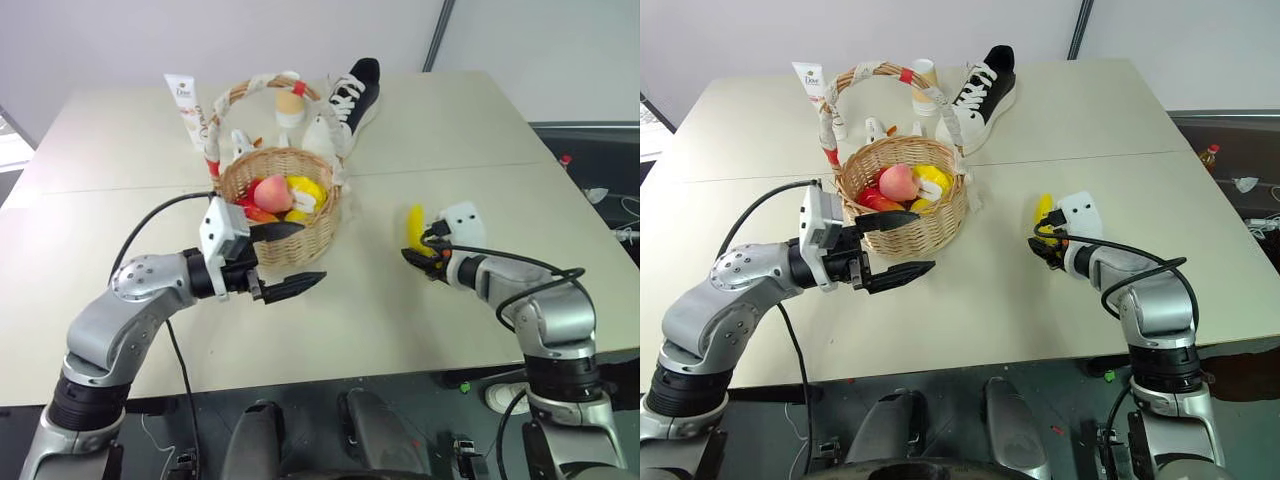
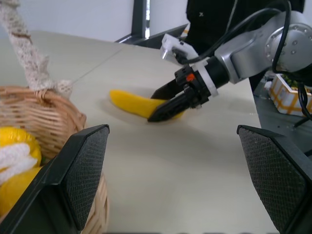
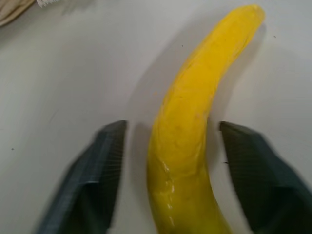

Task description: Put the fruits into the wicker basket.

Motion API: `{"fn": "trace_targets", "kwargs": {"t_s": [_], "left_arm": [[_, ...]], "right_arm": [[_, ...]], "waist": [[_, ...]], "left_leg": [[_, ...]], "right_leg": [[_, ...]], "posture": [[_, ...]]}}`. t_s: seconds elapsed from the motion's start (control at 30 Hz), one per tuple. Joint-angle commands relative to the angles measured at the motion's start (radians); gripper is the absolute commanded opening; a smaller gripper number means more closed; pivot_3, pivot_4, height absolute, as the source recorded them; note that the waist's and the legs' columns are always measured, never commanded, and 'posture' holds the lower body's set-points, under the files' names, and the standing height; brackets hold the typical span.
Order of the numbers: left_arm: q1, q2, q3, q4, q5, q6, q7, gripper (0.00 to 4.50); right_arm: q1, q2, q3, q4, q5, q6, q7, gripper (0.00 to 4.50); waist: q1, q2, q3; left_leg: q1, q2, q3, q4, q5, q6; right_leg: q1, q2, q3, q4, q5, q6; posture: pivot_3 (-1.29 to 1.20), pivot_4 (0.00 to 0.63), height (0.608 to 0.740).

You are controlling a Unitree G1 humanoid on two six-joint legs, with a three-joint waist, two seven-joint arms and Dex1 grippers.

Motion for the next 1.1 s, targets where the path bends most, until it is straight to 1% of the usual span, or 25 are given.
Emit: {"fn": "trace_targets", "kwargs": {"t_s": [0.03,0.07,0.1,0.17,0.27,0.33,0.4,0.47,0.5,0.6,0.67,0.7,0.73,0.83,0.93,1.03,1.07,1.1], "left_arm": [[0.014,0.017,0.033,-0.031,0.000,-0.023,0.000,4.50],[0.018,0.020,0.036,-0.031,0.000,-0.024,0.002,4.50],[0.024,0.024,0.043,-0.029,0.001,-0.026,0.004,4.50],[0.040,0.036,0.071,-0.015,0.005,-0.034,0.009,4.50],[0.064,0.054,0.140,0.026,-0.003,-0.043,0.013,4.50],[0.078,0.066,0.194,0.057,-0.019,-0.042,0.012,4.50],[0.098,0.082,0.235,0.086,-0.020,-0.043,0.003,4.50],[0.125,0.097,0.264,0.106,-0.011,-0.048,-0.008,4.50],[0.134,0.101,0.273,0.109,-0.009,-0.051,-0.009,4.50],[0.143,0.102,0.287,0.109,-0.014,-0.053,-0.001,4.50],[0.157,0.095,0.297,0.085,-0.024,-0.051,0.012,4.50],[0.164,0.091,0.300,0.071,-0.028,-0.050,0.020,4.50],[0.179,0.086,0.307,0.049,-0.033,-0.049,0.030,4.50],[0.203,0.071,0.317,0.005,-0.042,-0.045,0.060,4.50],[0.234,0.056,0.324,-0.041,-0.051,-0.042,0.089,4.50],[0.242,0.052,0.319,-0.057,-0.055,-0.042,0.107,4.50],[0.241,0.050,0.317,-0.059,-0.057,-0.042,0.112,4.50],[0.239,0.049,0.314,-0.059,-0.058,-0.042,0.115,4.50]], "right_arm": [[-0.023,-0.010,0.000,-0.013,0.007,-0.005,0.007,1.24],[-0.025,-0.015,0.004,-0.014,0.007,-0.010,0.012,0.77],[-0.027,-0.028,0.011,-0.022,0.005,-0.021,0.022,0.64],[-0.019,-0.107,0.051,-0.066,-0.014,-0.103,0.096,0.64],[0.006,-0.248,0.090,-0.162,-0.012,-0.283,0.269,0.64],[0.007,-0.293,0.078,-0.241,0.054,-0.364,0.390,0.64],[-0.019,-0.300,0.076,-0.314,0.155,-0.373,0.483,0.64],[-0.103,-0.256,0.130,-0.338,0.209,-0.359,0.514,0.64],[-0.160,-0.206,0.168,-0.316,0.210,-0.349,0.495,0.64],[-0.299,-0.071,0.265,-0.213,0.176,-0.310,0.423,0.64],[-0.393,0.021,0.348,-0.113,0.111,-0.319,0.379,0.64],[-0.435,0.065,0.369,-0.061,0.094,-0.303,0.353,0.64],[-0.489,0.125,0.381,0.019,0.074,-0.275,0.306,0.64],[-0.588,0.217,0.375,0.190,0.034,-0.254,0.245,0.64],[-0.653,0.258,0.368,0.340,-0.011,-0.302,0.222,0.64],[-0.672,0.273,0.359,0.402,-0.031,-0.341,0.221,0.64],[-0.672,0.277,0.355,0.402,-0.034,-0.348,0.222,1.67],[-0.669,0.280,0.351,0.392,-0.035,-0.353,0.222,1.93]], "waist": [[0.000,0.000,0.000],[0.000,0.000,0.000],[0.000,0.000,0.000],[0.000,0.000,0.000],[0.000,0.002,0.001],[-0.002,0.002,0.001],[-0.005,0.001,0.001],[-0.007,0.001,0.001],[-0.010,0.002,0.001],[-0.003,0.001,0.001],[-0.001,0.001,0.001],[-0.001,0.001,0.001],[-0.001,0.001,0.001],[-0.003,0.001,0.001],[0.004,0.000,0.000],[0.009,0.000,0.000],[0.010,0.000,0.000],[0.009,0.000,0.001]], "left_leg": [[0.000,0.000,0.000,0.000,0.000,0.000],[0.000,0.000,0.000,0.000,0.000,0.000],[0.000,0.000,0.000,0.000,0.000,0.000],[0.000,0.000,0.000,0.000,0.000,0.000],[0.000,0.000,0.000,0.000,0.000,0.000],[0.000,0.000,0.000,-0.001,0.000,0.000],[0.000,0.001,0.000,0.000,0.000,0.000],[0.001,0.002,0.000,-0.001,0.000,0.000],[0.001,0.002,0.000,0.000,0.000,0.000],[0.001,0.003,0.000,0.000,0.000,0.000],[0.000,0.003,-0.001,0.000,0.000,0.000],[0.000,0.003,0.000,0.000,0.000,0.000],[0.000,0.002,0.000,0.000,0.000,0.000],[-0.001,0.002,0.000,-0.001,0.000,0.000],[-0.003,0.001,-0.001,-0.001,0.000,0.000],[-0.003,0.000,-0.001,-0.001,0.000,0.000],[-0.003,0.000,-0.001,-0.001,0.000,0.000],[-0.003,0.000,-0.001,-0.001,0.000,0.000]], "right_leg": [[0.000,0.000,0.000,0.000,0.000,0.000],[0.000,0.000,0.000,0.000,0.000,0.000],[0.000,0.000,0.000,0.000,0.000,0.000],[0.000,0.000,0.000,0.000,0.000,0.000],[-0.001,-0.001,0.000,0.000,0.000,0.000],[-0.001,-0.001,0.000,0.000,0.000,0.000],[-0.001,0.001,0.000,-0.001,0.000,0.000],[-0.001,0.002,0.000,0.000,0.000,0.000],[-0.001,0.002,0.000,0.000,0.000,0.000],[-0.001,0.003,0.000,0.000,0.001,-0.001],[-0.001,0.003,-0.001,0.000,0.001,-0.001],[-0.001,0.002,-0.001,0.000,0.001,-0.001],[-0.001,0.001,-0.001,0.000,0.001,-0.001],[-0.003,-0.005,-0.001,0.001,0.001,-0.001],[-0.003,-0.007,-0.002,0.001,0.001,-0.001],[-0.003,-0.009,-0.002,0.000,0.001,-0.001],[-0.003,-0.009,-0.002,0.000,0.001,-0.001],[-0.003,-0.009,-0.002,0.000,0.001,-0.001]], "posture": [[0.00,0.150,0.740],[0.00,0.150,0.740],[0.00,0.150,0.740],[0.00,0.150,0.740],[0.00,0.150,0.740],[0.00,0.150,0.740],[0.00,0.150,0.740],[0.00,0.150,0.740],[0.00,0.150,0.740],[0.00,0.150,0.740],[0.00,0.150,0.740],[0.00,0.150,0.740],[0.00,0.150,0.740],[0.00,0.150,0.740],[0.00,0.150,0.740],[0.00,0.150,0.740],[0.00,0.150,0.740],[0.00,0.150,0.740]]}}
